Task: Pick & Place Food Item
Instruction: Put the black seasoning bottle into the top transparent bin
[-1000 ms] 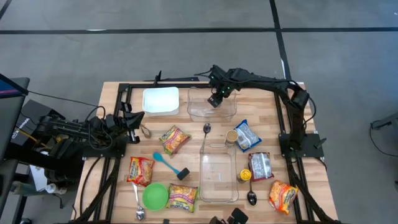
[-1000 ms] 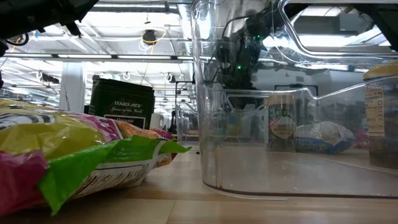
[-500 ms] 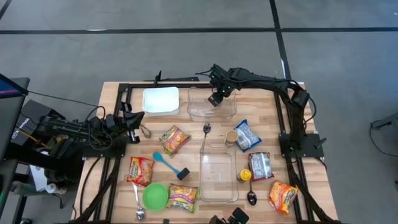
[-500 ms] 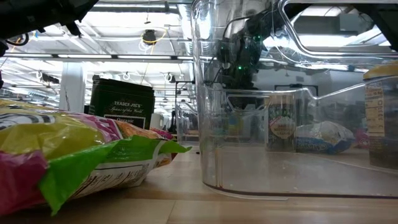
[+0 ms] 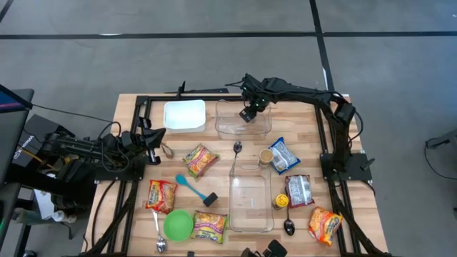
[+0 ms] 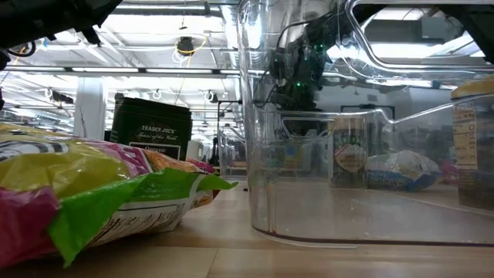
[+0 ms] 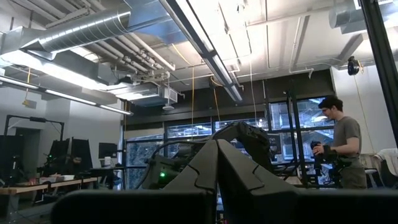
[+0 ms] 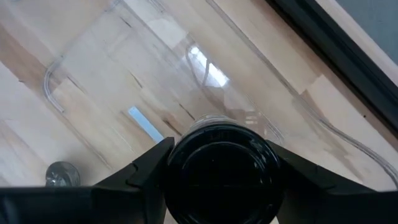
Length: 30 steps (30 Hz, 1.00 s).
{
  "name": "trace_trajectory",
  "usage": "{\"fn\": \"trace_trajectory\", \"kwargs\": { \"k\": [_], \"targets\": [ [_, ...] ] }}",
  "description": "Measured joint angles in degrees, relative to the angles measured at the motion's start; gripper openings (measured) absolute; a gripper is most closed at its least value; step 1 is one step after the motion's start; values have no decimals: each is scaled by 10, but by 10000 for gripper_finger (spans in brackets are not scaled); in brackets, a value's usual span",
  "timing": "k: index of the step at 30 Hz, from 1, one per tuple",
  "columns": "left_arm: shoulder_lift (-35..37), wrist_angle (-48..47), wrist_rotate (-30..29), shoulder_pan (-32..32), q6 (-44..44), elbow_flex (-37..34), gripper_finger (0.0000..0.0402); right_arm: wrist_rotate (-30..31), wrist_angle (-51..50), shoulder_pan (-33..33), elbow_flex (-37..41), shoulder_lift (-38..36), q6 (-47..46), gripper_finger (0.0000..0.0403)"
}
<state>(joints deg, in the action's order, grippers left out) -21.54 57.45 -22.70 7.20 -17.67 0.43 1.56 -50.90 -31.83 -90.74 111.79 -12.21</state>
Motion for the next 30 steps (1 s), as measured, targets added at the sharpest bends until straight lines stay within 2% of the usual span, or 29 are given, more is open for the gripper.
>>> {"fn": "trace_trajectory", "kwargs": {
  "k": [30],
  "targets": [
    [0,0,0,0,0,0,0,0,-1,1,2,11,28,234]
  ]
}}
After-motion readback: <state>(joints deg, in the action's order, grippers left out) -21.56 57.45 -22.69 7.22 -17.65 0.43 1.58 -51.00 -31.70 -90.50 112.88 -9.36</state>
